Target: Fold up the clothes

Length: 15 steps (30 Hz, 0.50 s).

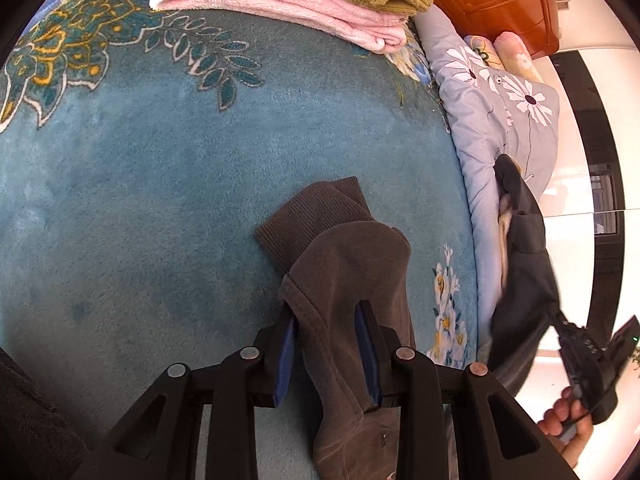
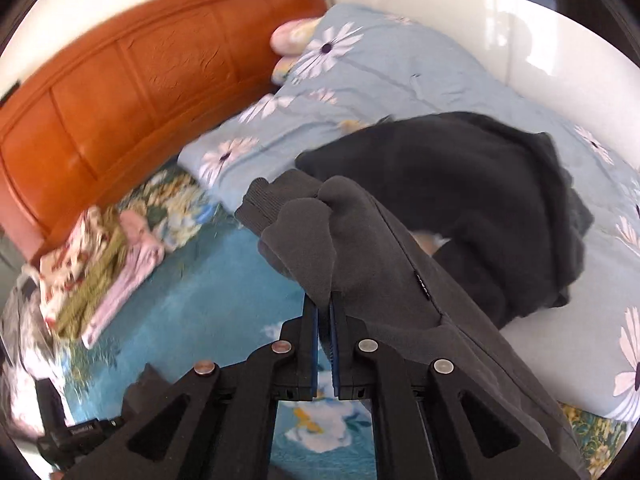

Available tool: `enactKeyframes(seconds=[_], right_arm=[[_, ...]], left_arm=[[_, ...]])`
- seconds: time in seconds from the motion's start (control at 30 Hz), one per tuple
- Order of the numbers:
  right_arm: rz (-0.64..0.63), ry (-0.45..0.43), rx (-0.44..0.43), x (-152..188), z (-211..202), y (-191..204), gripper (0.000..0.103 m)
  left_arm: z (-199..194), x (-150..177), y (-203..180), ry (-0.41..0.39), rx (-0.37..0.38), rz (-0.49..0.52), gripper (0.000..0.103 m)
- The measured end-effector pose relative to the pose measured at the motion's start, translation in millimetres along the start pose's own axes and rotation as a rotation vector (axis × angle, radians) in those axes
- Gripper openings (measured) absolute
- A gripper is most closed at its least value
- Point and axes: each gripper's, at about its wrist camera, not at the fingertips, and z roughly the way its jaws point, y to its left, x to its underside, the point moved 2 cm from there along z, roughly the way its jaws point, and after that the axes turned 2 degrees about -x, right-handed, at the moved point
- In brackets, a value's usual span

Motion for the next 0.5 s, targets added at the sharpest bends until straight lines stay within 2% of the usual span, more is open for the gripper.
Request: enactKeyframes(seconds=[0.1, 0.17, 0.3, 0.37, 0.5], right_arm=[[-0.011, 0.161, 0.011, 31, 73, 34, 0.005], [-0.010, 0.233, 0.028, 54, 101, 46, 0.005], [-0.034, 0.257, 0.037, 66, 96, 55, 0.005], [-0.078, 0.257, 0.028, 61, 81, 53, 0.005], [-0.201, 0.296, 0.023, 68, 79, 61, 0.005]], left_arm=[[-1, -1, 8, 0.000, -0.004, -0.036, 0.033], [-2, -2, 12, -0.004, 0.007, -0.059, 0.038], [1, -6, 14, -0.007, 0.045, -0.082, 0.043], [6, -8, 12, 0.011, 0.057, -0.081, 0.044], [14, -10, 11, 0.035, 0.088, -0.094, 0.044]])
